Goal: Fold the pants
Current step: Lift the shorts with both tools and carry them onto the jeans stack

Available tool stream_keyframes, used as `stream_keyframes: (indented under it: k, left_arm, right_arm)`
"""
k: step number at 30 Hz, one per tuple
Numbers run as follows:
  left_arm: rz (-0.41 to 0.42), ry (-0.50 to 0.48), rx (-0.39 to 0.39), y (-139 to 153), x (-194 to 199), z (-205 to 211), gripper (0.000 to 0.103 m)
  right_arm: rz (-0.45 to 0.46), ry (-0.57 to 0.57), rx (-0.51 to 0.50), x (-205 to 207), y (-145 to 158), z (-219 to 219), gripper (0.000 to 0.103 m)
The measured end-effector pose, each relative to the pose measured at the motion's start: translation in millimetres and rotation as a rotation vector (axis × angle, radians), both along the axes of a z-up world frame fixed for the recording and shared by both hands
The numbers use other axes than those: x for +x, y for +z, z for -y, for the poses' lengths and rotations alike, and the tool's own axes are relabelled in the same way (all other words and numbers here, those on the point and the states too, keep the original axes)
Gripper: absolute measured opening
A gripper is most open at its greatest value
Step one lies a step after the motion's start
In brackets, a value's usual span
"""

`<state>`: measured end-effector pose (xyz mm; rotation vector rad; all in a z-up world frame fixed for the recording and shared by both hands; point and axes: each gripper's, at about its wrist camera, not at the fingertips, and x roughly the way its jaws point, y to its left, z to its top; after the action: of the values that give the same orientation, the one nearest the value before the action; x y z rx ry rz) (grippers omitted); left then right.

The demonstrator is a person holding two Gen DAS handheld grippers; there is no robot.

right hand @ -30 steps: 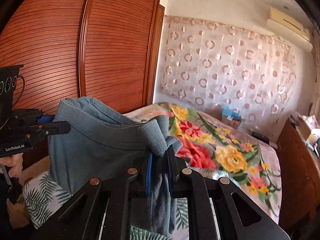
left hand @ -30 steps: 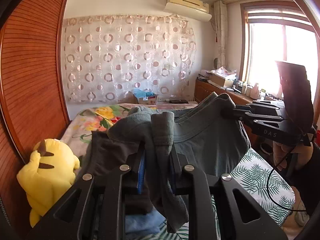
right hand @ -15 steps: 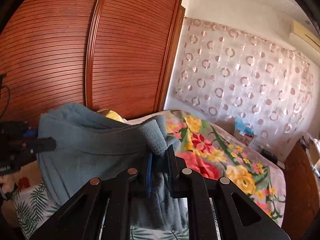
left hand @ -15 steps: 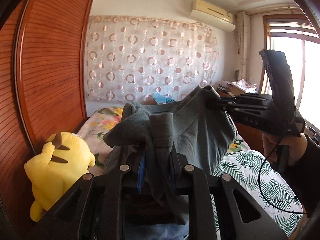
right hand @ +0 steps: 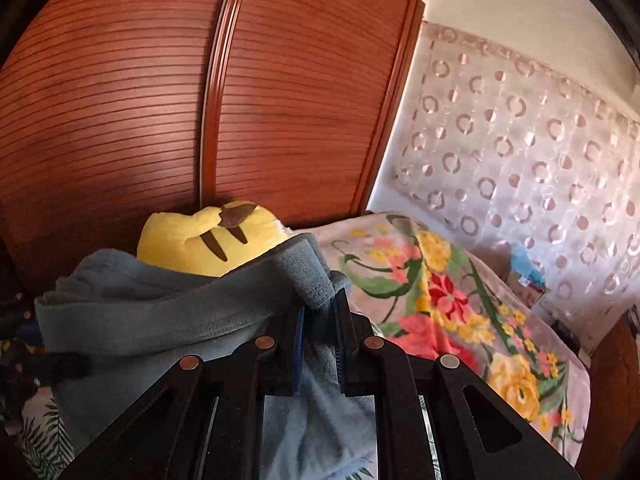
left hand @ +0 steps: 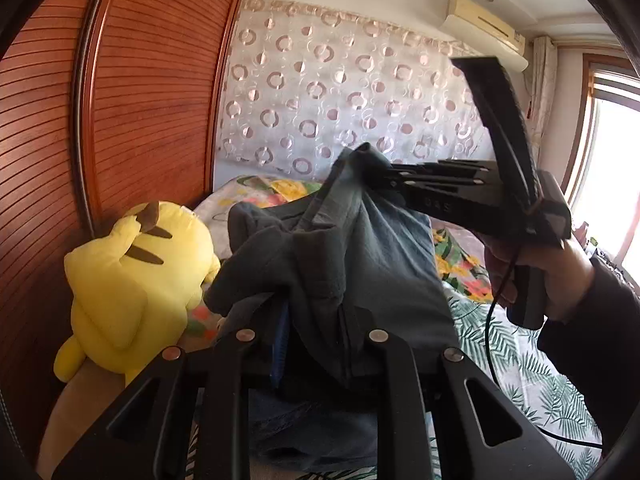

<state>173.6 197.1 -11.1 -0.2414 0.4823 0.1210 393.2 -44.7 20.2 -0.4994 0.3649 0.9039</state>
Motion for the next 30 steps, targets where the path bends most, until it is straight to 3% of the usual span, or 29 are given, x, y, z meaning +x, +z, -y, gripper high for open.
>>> stream_keyframes:
  k: [7, 11, 13, 16, 22, 27, 30]
  left_arm:
    - [-0.028, 0.008, -0.011, -9, -4, -3, 0.023]
    - [-0.029, 0.005, 0.000, -7, -12, -2, 0.028]
    - [-0.025, -0.001, 0.012, -3, -14, -3, 0.033]
    - [-0.003, -0.011, 0.025, 7, -21, 0, 0.050]
    - [-0.021, -0.049, 0.073, 13, -10, 9, 0.051]
    - [-0.107, -0.068, 0.118, -6, 5, 17, 0.051]
    - [-0.143, -0.067, 0.102, -20, 6, 13, 0.051]
  right_arm:
    - [-0.060, -0.021, -0.011, 15, -4, -2, 0.013]
    - [-0.077, -0.050, 0.025, 15, 8, 12, 0.024]
    - [-0.072, -0.073, 0.044, 10, 16, 24, 0.024]
    - [-0.069, -0.080, 0.083, 0, 25, 45, 0.024]
    - [-0.137, -0.086, 0.090, -5, 13, 64, 0.024]
    - [-0.198, -0.123, 0.060, 18, 3, 55, 0.024]
    - [-0.228, -0.156, 0.049, 36, -2, 48, 0.024]
